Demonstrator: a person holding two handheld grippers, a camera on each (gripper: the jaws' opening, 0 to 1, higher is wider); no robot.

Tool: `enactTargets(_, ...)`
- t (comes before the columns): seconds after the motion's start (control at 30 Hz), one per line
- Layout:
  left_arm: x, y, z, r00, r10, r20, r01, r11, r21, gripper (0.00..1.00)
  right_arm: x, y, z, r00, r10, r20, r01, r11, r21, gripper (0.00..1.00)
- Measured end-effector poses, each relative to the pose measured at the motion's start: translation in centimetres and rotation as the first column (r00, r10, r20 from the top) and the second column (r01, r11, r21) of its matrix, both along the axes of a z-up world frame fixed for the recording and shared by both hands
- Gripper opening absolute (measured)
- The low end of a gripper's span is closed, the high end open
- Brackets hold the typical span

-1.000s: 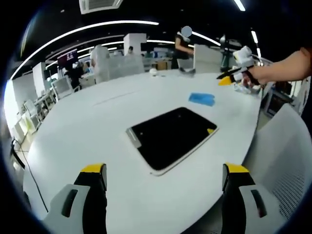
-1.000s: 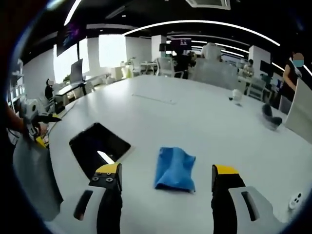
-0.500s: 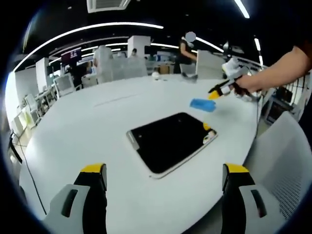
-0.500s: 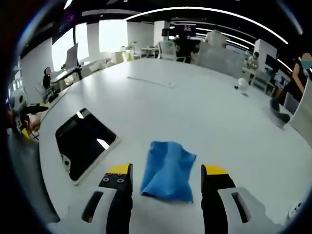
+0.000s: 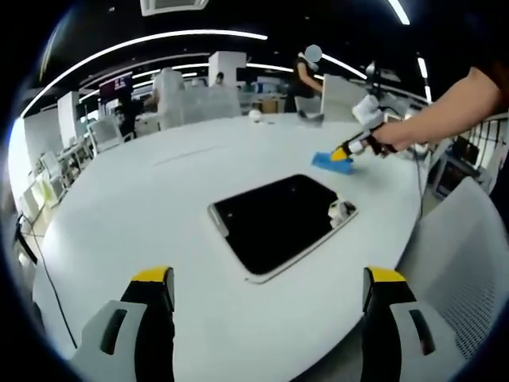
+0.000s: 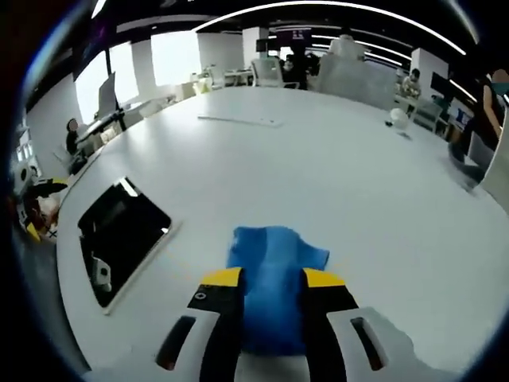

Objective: Wipe the mirror surface with the cleaning cloth until all visible marks leave the cleaned area.

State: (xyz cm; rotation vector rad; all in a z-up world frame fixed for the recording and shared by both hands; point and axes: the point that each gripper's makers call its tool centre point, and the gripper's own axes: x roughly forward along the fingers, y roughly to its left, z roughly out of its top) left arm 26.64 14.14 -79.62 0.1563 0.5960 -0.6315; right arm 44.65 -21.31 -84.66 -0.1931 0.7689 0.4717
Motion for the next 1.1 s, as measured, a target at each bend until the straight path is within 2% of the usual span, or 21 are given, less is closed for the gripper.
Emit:
enactTargets(0.1,-0.1,0.0,-0.2,1.0,-0.005,-0.008,0.005,1.0,0.009,0.99,-0.3,-0.1,-1.4,0.999,-0.009,-0.037,0.008,0.999,-0.04,0.13)
enactTargets(0.17,-0.2,0.0,-0.4,1.0,-0.009,-0.011,0.01,1.0,0.017,0.99,0.0,-0.2,-1.3,0.999,-0.025,-0.019,0.025,0.999,-0.031,0.1)
enactTargets(0.2,-0.2,0.0,-0.4,1.0,-0.009,-0.012,0.01,1.0,0.018,0.98,0.1,-0.4,-1.3,0.999,-0.049,-0.022,0.048,0.998,-0.037,0.07)
enactTargets(0.27,-0.1,0.0,-0.4,1.0,-0.008,-0.009,0.008,1.0,0.021,0.98,-0.1,-0.1,-1.4,0.998,-0.047,-0.035,0.045,0.998,-0.05,0.03)
enactTargets(0.33,-0.1,0.0,-0.3,1.0,-0.008,-0.005,0.008,1.0,0.016,0.98,-0.3,-0.1,-1.4,0.997,-0.05,-0.052,0.045,0.995,-0.093,0.02)
enactTargets(0.53,-0.3,-0.8,-0.3,0.999,-0.046,0.0,0.046,0.999,0.01,0.98,-0.4,-0.5,-1.2,0.988,-0.122,-0.097,0.118,0.992,-0.042,0.01)
enactTargets(0.6,-0.3,-0.8,-0.3,0.999,-0.05,-0.003,0.05,0.999,0.011,0.98,-0.7,-0.9,-0.6,0.986,-0.143,-0.081,0.141,0.989,-0.034,0.01)
enactTargets(0.63,-0.3,-0.8,-0.3,0.999,-0.048,-0.001,0.048,0.999,0.011,0.98,-0.7,-1.0,0.1,0.986,-0.161,-0.048,0.159,0.987,-0.025,0.01)
enactTargets(0.77,-0.5,-0.9,-0.5,0.998,-0.058,-0.008,0.058,0.998,0.016,0.98,-0.8,-1.2,1.5,0.976,-0.216,-0.033,0.217,0.976,0.023,0.01)
enactTargets(1.1,-0.3,-1.1,0.3,0.998,-0.062,0.026,0.063,0.998,-0.006,0.99,-1.4,-1.3,4.8,0.964,-0.261,-0.049,0.264,0.962,0.074,0.01)
